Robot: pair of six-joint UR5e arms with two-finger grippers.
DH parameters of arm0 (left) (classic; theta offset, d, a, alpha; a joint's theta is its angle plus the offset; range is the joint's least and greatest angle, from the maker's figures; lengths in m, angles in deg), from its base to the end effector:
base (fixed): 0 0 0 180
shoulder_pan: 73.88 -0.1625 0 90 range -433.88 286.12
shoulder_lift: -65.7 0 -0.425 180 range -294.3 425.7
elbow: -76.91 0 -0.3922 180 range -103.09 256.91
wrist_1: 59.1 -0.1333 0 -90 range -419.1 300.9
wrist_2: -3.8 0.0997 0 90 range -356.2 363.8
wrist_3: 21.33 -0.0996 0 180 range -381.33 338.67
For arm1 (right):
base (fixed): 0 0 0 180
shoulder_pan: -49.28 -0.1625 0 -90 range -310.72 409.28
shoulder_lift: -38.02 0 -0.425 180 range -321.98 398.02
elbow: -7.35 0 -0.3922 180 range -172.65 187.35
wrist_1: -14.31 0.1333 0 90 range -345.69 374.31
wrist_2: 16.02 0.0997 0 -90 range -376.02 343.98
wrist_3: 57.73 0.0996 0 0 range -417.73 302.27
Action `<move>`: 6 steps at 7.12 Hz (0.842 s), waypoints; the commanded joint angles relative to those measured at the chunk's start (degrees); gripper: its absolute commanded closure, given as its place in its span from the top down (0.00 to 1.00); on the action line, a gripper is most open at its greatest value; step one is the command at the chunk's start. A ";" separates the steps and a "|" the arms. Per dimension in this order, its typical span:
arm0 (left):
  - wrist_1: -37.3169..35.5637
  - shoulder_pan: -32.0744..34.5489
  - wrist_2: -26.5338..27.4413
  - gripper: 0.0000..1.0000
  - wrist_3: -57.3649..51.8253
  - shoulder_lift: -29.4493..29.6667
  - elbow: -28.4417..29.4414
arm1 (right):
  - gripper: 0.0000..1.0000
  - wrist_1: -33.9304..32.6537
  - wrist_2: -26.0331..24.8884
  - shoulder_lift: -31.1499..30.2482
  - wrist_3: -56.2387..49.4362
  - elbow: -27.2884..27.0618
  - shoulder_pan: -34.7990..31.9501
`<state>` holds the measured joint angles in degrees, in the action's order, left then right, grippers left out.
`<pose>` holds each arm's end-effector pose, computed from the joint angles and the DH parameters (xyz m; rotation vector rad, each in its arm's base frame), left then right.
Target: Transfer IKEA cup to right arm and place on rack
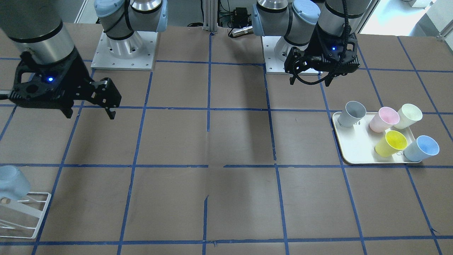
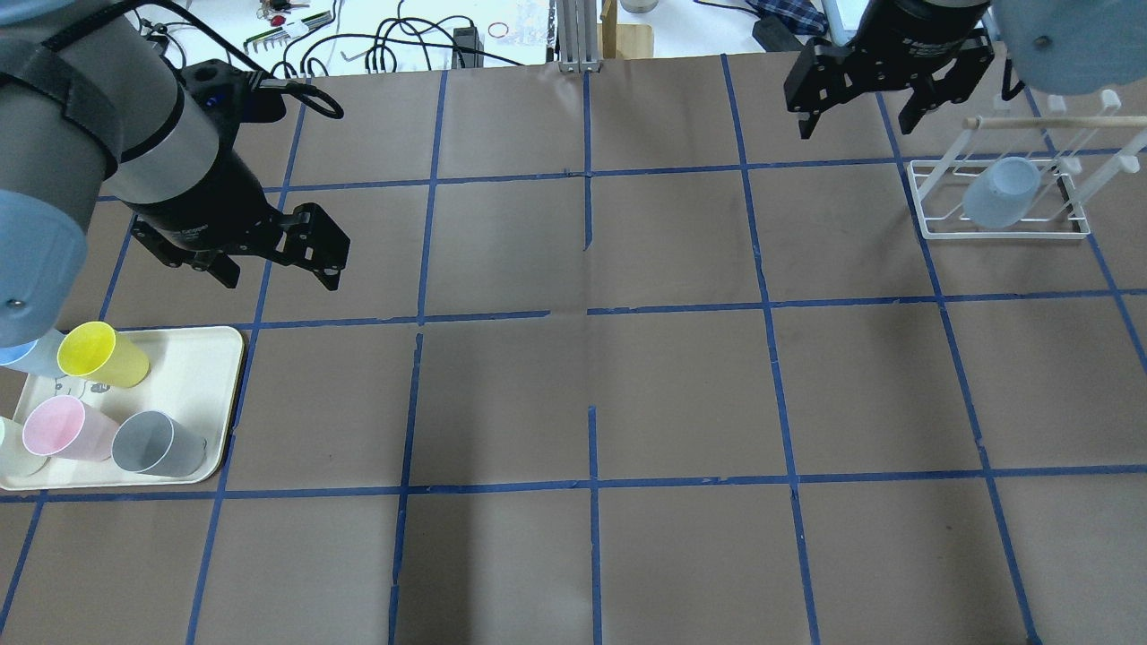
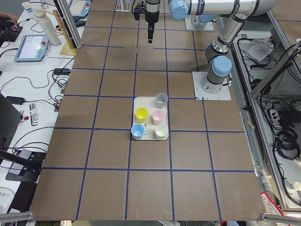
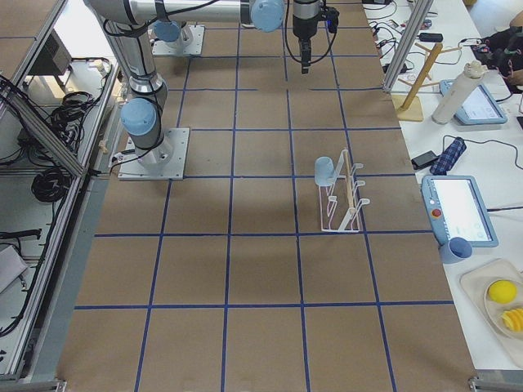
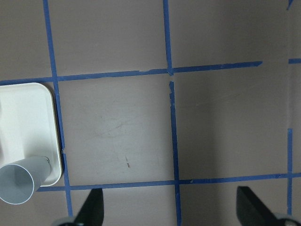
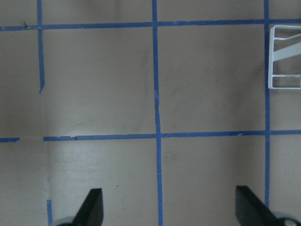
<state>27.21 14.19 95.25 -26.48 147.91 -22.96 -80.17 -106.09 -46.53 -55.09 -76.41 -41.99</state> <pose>-0.1160 -0.4410 0.4726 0.0869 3.1131 -0.0412 0.1451 -0.5379 0.5010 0.0376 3.1361 -0.1443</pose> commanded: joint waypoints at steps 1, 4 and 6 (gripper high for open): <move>0.00 -0.09 0.04 1.00 -0.04 0.05 -0.06 | 1.00 4.90 0.07 -2.20 9.11 -0.09 -6.62; 1.22 -0.09 0.04 1.00 -0.56 -0.30 0.03 | 1.00 5.18 3.60 -3.25 8.36 -0.79 -6.12; 1.51 -0.09 -0.39 1.00 0.31 0.05 0.47 | 1.00 5.10 3.41 -3.26 8.27 -0.88 -6.03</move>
<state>29.03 14.09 95.18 -26.75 147.70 -22.32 -74.98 -102.68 -49.69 -46.77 -77.18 -48.12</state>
